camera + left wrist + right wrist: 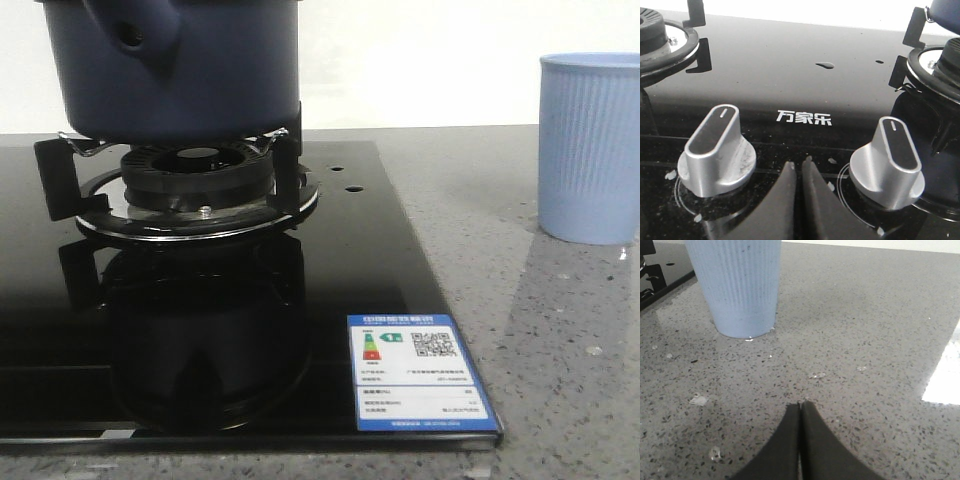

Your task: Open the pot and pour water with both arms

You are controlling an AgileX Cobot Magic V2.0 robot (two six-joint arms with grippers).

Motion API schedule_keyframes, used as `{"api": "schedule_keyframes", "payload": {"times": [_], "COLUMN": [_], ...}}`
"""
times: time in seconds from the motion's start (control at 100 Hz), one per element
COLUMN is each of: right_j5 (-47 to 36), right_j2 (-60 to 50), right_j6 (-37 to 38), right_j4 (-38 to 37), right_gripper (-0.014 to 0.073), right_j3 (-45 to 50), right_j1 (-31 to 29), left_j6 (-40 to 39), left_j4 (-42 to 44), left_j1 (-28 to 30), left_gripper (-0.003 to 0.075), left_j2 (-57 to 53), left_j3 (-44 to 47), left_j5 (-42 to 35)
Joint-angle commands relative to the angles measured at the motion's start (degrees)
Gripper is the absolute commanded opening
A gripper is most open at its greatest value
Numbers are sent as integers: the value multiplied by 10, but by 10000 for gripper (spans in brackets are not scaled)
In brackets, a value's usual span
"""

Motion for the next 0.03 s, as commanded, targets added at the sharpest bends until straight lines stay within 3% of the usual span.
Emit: {"api": "schedule_keyframes", "payload": {"times": [0.0,0.02], "right_j5": [-14,-14], "right_j2": [-13,-13], "right_j6": [-6,-6], "right_j4": [-4,-4], "right_gripper": [-74,-74], "right_j3": [2,2], "right_j1": [-4,-4], "left_j6": [-6,-6], "left_j4": [-2,-2], "left_j1": [0,0], "left_gripper": [-19,-19], "left_j2": [-16,-16], "left_j3": [23,23], "left_j5": [-25,-25]}}
